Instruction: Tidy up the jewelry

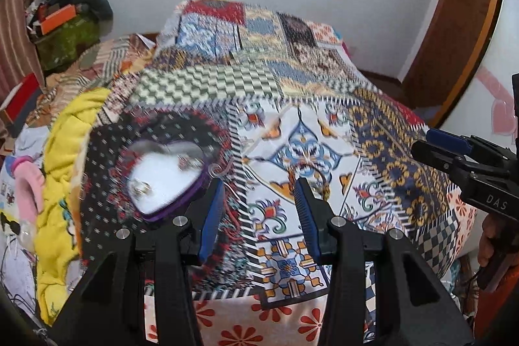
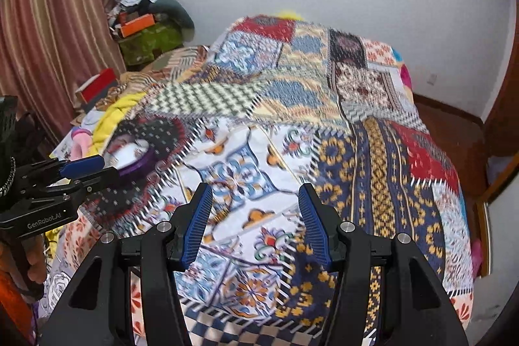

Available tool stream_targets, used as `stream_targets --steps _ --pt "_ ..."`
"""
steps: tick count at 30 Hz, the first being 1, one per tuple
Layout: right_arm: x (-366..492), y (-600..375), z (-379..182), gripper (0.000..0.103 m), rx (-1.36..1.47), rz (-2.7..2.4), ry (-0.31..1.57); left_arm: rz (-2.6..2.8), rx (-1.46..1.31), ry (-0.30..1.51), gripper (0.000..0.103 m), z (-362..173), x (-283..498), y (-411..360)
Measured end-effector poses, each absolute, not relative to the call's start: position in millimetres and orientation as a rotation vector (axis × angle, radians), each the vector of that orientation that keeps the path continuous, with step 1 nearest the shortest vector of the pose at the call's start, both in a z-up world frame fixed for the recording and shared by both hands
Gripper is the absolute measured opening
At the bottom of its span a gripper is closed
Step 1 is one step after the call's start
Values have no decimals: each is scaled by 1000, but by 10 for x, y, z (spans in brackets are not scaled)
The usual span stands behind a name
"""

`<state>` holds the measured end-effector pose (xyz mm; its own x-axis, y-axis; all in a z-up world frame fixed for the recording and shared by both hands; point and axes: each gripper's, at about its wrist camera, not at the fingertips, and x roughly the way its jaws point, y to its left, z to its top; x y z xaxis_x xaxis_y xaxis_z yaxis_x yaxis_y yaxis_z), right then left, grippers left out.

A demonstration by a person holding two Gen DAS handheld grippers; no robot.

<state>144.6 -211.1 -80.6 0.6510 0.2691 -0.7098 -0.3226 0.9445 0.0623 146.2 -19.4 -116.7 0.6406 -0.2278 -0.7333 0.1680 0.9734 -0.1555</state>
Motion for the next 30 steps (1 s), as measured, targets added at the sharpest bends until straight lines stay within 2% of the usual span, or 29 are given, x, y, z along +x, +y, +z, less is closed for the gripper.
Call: stream_targets --steps 11,12,14,15,21,30 --pt "1530 -2284 -1180 51 -67 316 897 -323 -43 990 44 -1620 1700 -601" --pt "1544 -2290 -1196 51 -67 315 901 -334 -39 1002 46 -1657 1732 -657" --pt "1567 -2320 -1221 51 -66 309 907 -347 -41 1020 64 -1713 1788 -718" --pt "1578 -2337 -1233 51 -63 307 910 -354 -43 1027 66 -1742 1820 -753" --pt "1635 -2419 -1300 51 -36 309 924 -362 -21 1072 67 -1937 2045 -920" --pt "1680 -2418 -1346 51 -23 326 926 -351 116 1009 70 -2057 2113 -1194"
